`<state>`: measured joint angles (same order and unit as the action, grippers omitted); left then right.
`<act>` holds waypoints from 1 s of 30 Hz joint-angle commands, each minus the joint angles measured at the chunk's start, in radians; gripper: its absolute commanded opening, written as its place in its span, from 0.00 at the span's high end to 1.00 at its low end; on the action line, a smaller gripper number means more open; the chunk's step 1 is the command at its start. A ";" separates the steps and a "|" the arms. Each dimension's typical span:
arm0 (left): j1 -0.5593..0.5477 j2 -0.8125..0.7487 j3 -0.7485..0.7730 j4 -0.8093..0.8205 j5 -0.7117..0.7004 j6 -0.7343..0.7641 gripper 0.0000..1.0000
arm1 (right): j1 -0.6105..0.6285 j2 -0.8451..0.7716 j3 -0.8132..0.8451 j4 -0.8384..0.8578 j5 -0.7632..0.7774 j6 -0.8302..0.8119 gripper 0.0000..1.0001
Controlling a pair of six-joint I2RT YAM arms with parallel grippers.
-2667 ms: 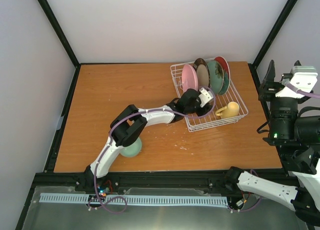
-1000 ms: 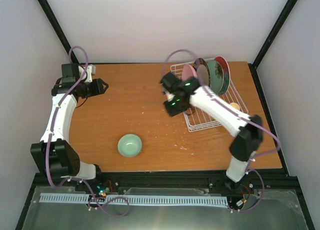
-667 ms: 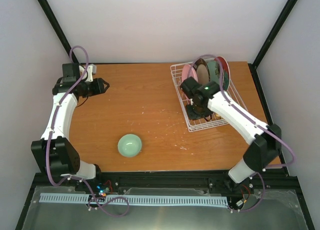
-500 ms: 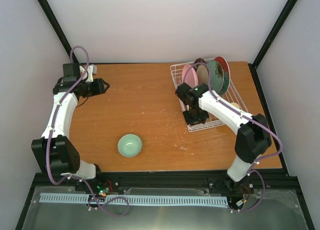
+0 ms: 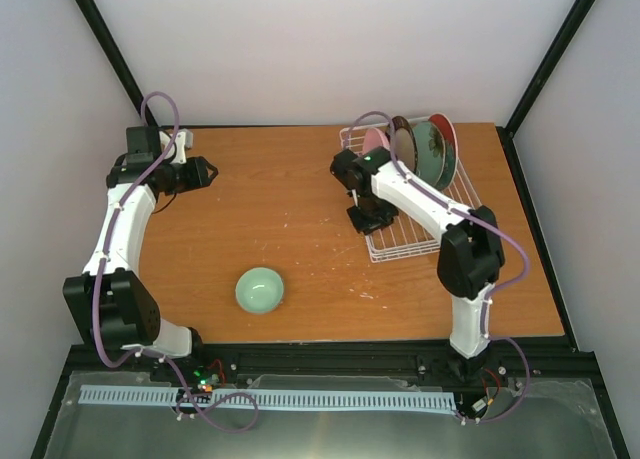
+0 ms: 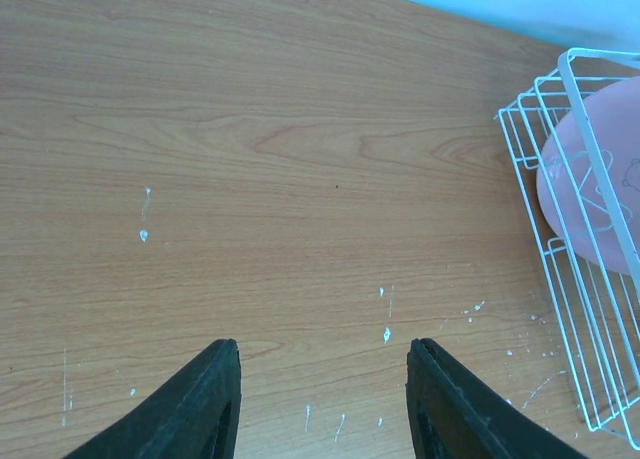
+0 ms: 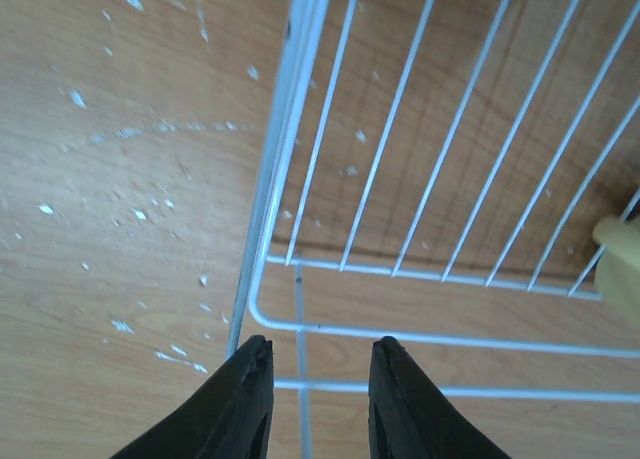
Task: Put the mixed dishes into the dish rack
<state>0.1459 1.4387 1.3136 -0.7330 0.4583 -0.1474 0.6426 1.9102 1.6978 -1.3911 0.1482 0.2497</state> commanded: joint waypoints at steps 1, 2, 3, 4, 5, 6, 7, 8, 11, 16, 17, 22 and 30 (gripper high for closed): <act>0.008 0.016 0.026 0.003 -0.009 0.024 0.54 | 0.068 0.118 0.145 0.026 -0.105 -0.042 0.72; 0.009 0.019 0.027 0.003 -0.009 0.025 0.53 | 0.074 0.142 0.191 0.022 -0.115 -0.045 0.72; 0.009 0.020 0.030 0.001 -0.010 0.027 0.54 | 0.081 0.170 0.237 0.015 -0.124 -0.047 0.72; 0.009 0.023 0.031 0.001 -0.009 0.028 0.54 | 0.087 0.198 0.286 0.004 -0.133 -0.049 0.72; 0.010 0.025 0.033 0.001 -0.009 0.029 0.54 | 0.093 0.225 0.336 -0.010 -0.138 -0.052 0.72; 0.010 0.027 0.037 0.000 -0.010 0.032 0.53 | 0.100 0.252 0.384 -0.026 -0.138 -0.055 0.72; 0.011 0.030 0.040 -0.002 -0.013 0.033 0.54 | 0.104 0.277 0.432 -0.046 -0.135 -0.056 0.72; 0.014 0.031 0.044 -0.003 -0.014 0.034 0.54 | 0.108 0.299 0.469 -0.064 -0.132 -0.059 0.72; 0.026 0.039 0.056 -0.010 -0.008 0.043 0.53 | 0.109 0.320 0.561 -0.110 -0.108 -0.055 0.71; 0.044 0.052 0.070 -0.019 -0.010 0.050 0.53 | 0.109 0.179 0.507 -0.117 0.015 -0.007 0.65; 0.046 0.052 0.069 -0.016 -0.008 0.047 0.52 | 0.109 0.142 0.481 -0.116 0.038 0.006 0.62; 0.047 0.057 0.064 -0.002 0.017 0.027 0.51 | 0.172 -0.010 0.401 -0.085 0.069 -0.016 0.61; 0.048 0.056 0.055 -0.006 0.042 0.010 0.51 | 0.380 0.075 0.317 -0.055 -0.076 -0.152 0.61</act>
<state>0.1844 1.5043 1.3380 -0.7406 0.4873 -0.1223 0.9497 1.8793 2.0560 -1.4616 0.1528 0.1547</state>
